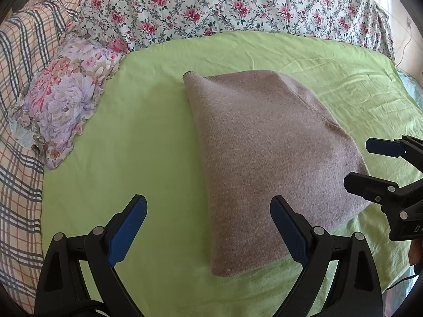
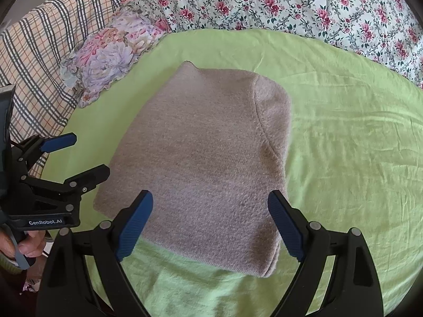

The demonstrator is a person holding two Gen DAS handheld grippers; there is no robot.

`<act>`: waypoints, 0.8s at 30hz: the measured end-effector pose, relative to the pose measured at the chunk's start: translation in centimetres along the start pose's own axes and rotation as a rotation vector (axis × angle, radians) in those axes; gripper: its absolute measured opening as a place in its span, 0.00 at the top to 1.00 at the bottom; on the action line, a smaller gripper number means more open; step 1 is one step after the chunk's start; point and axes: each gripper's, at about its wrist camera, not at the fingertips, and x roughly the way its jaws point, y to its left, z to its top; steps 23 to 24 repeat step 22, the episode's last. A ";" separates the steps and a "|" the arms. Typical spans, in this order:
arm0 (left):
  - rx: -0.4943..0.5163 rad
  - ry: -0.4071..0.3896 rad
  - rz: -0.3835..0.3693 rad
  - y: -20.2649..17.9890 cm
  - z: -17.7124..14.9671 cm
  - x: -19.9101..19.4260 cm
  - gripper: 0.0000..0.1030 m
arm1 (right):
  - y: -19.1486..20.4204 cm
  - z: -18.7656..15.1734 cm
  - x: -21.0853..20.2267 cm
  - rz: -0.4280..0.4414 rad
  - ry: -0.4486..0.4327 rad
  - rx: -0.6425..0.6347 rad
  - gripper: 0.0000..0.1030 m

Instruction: Fold small clothes

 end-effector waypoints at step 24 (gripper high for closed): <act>-0.039 0.001 0.036 0.8 1.5 0.7 0.08 | -2.0 1.3 0.9 0.002 -0.011 0.058 0.14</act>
